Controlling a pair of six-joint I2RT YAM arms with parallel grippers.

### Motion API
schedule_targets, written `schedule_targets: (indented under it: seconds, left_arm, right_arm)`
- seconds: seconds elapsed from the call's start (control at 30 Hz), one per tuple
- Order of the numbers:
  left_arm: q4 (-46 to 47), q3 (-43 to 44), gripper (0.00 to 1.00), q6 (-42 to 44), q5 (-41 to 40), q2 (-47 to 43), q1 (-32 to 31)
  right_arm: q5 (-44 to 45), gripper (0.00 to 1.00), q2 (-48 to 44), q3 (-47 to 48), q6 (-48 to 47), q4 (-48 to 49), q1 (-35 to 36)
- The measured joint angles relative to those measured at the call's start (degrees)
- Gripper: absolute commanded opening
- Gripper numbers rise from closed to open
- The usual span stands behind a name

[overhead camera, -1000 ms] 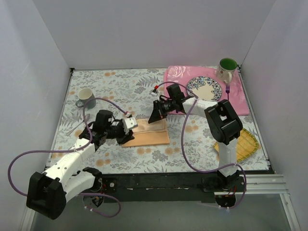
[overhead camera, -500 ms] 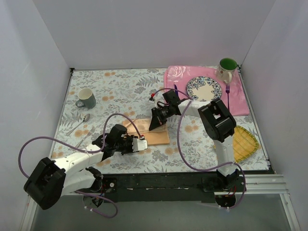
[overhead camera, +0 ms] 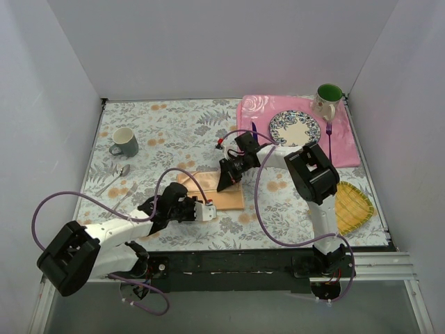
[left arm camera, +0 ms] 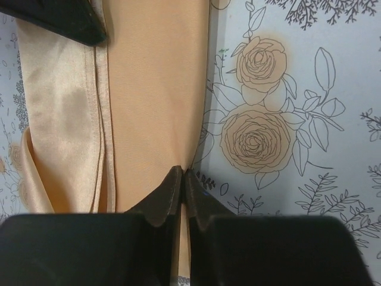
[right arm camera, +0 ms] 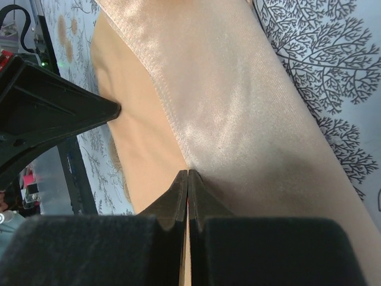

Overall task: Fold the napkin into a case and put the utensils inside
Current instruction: Stuff the top corner of the smaller-rectangle-folded napkin into the folded napkin.

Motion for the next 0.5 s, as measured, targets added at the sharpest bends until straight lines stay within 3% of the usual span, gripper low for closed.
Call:
schedule_targets:
  seconds: [0.33, 0.5]
  left_arm:
    - [-13.57, 3.93, 0.0, -1.97, 6.43, -5.53, -0.66]
    - [-18.75, 8.41, 0.0, -5.4, 9.29, -3.13, -0.66]
  right_arm:
    - [0.22, 0.02, -3.45, -4.5, -2.14, -1.22, 1.7]
    - [0.15, 0.11, -5.05, -4.74, -3.15, -3.13, 1.9]
